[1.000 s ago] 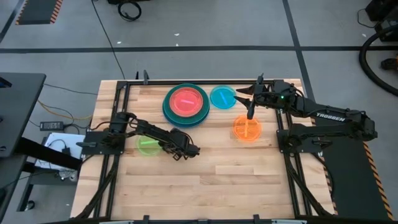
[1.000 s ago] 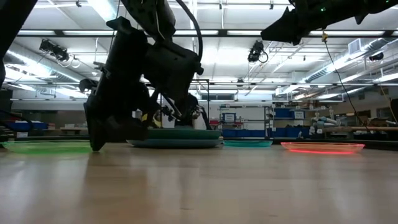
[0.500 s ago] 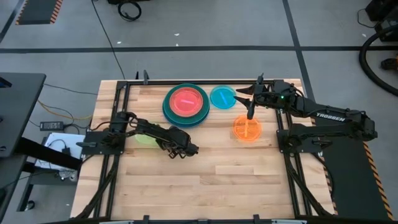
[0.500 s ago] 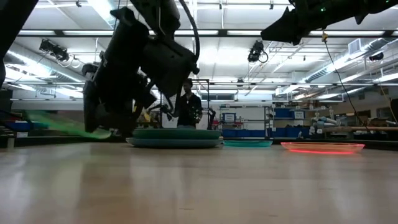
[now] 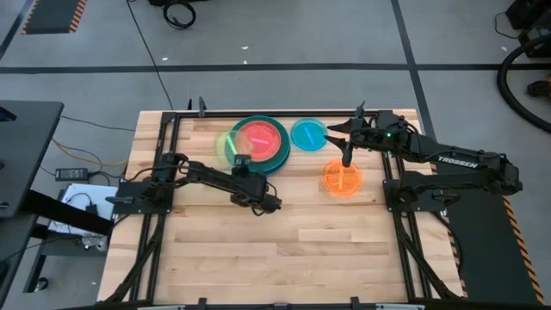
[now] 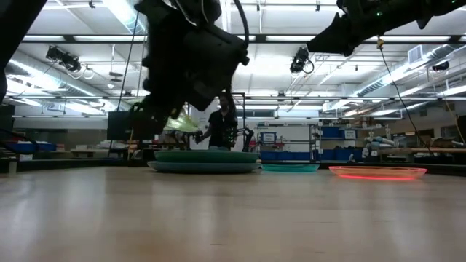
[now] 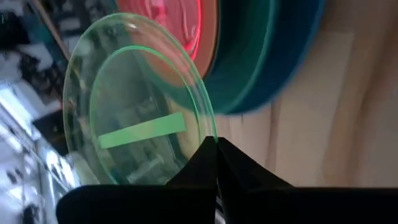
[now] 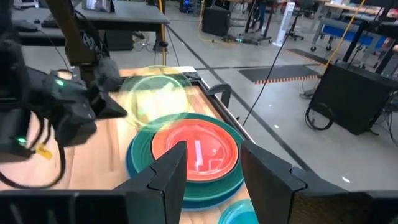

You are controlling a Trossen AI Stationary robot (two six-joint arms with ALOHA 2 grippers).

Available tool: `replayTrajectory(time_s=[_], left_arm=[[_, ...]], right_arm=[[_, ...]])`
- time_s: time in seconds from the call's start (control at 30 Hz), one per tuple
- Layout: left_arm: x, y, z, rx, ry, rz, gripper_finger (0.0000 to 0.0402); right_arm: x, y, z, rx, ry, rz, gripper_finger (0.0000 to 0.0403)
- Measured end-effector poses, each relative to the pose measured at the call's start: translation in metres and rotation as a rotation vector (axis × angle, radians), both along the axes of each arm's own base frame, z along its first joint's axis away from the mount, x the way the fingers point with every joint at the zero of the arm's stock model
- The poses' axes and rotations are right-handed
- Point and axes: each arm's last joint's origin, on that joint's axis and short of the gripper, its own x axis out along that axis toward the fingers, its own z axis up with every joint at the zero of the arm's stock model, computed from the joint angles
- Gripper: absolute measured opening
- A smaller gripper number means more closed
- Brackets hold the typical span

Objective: Stack plastic plates
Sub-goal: Stack the light green plate on top of the pink plate

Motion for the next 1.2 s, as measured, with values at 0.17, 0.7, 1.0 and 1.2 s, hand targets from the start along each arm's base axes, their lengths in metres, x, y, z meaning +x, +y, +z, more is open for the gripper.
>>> replayTrajectory(time_s=[0.17, 0.7, 1.0, 1.2], left_arm=[[0.011, 0.024, -0.004, -0.052, 0.042, -0.066, 0.0005], [0.029, 0.098, 0.008, -0.408, -0.195, -0.110, 0.0008], [0.028, 0.115, 0.009, -0.441, -0.289, -0.040, 0.0044], [0.033, 0.114, 0.010, -0.416, -0.321, -0.058, 0.0117]], right_arm=[[0.000, 0.001, -0.003, 0.044, 0.020, -0.003, 0.0160], [-0.002, 0.014, -0.020, 0.175, 0.169, 0.026, 0.0160], [-0.004, 0.026, -0.029, 0.267, 0.245, -0.014, 0.0160], [-0.004, 0.034, -0.032, 0.288, 0.257, -0.074, 0.0160]])
